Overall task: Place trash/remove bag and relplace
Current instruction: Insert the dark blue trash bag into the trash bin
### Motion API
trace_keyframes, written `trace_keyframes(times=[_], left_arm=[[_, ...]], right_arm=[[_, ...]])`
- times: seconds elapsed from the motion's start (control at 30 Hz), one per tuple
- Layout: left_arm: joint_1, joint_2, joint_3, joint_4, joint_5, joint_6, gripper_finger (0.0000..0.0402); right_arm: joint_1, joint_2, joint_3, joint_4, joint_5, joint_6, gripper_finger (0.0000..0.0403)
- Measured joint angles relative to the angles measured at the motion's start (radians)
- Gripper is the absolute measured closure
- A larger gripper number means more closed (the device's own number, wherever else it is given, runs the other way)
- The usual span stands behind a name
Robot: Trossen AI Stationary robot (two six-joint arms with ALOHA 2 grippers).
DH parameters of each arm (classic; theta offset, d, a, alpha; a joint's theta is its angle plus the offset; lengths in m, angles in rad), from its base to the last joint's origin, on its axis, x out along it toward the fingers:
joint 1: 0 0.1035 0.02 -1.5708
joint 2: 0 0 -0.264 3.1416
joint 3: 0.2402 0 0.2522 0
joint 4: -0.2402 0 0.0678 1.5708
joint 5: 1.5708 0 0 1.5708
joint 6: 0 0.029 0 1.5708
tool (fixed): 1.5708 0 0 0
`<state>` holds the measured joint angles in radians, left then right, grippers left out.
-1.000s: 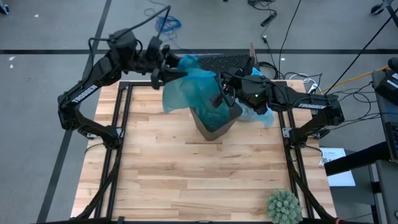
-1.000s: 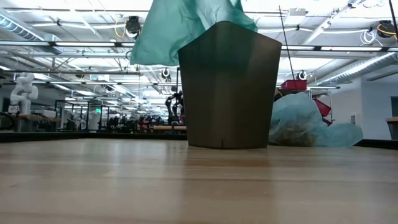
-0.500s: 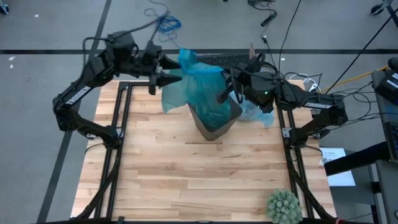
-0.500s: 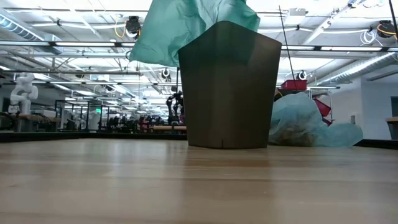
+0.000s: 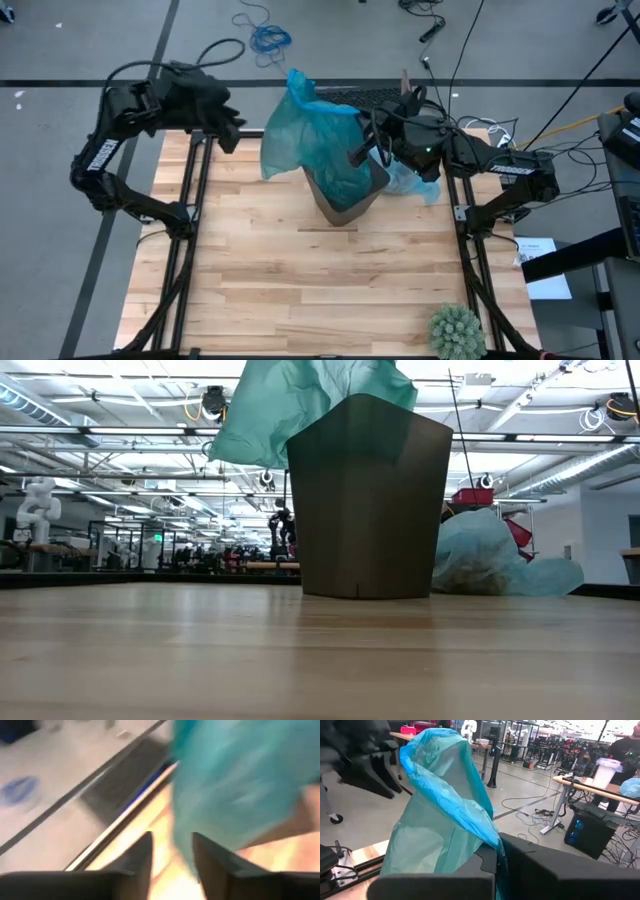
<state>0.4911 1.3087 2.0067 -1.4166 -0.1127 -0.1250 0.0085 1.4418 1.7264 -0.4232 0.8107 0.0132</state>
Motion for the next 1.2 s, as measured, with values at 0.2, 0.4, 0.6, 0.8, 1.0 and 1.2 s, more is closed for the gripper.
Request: trace_keyframes(times=[0.2,0.4,0.6,0.8,1.0,1.2], left_arm=[[0.000,0.006,-0.177,-0.003,-0.046,-0.061,0.0391],[-0.006,0.006,-0.417,0.293,0.130,-0.121,0.0400],[-0.036,0.016,-0.522,0.687,0.261,-0.154,0.0400],[-0.063,0.069,-0.541,0.768,0.315,-0.159,0.0401],[-0.104,0.126,-0.542,0.924,0.357,-0.182,0.0401],[-0.122,0.163,-0.542,1.070,0.402,-0.207,0.0401]], right_arm=[[-0.009,-0.007,0.000,0.002,-0.004,0.000,0.0403],[-0.009,-0.029,0.000,0.006,-0.004,-0.006,0.0403],[-0.009,-0.040,0.000,0.005,0.000,-0.006,0.0403],[-0.009,-0.050,0.000,0.008,0.002,-0.006,0.0403],[-0.009,-0.056,0.000,0.019,0.002,0.002,0.0403],[-0.009,-0.057,0.000,0.024,0.002,0.003,0.0403]])
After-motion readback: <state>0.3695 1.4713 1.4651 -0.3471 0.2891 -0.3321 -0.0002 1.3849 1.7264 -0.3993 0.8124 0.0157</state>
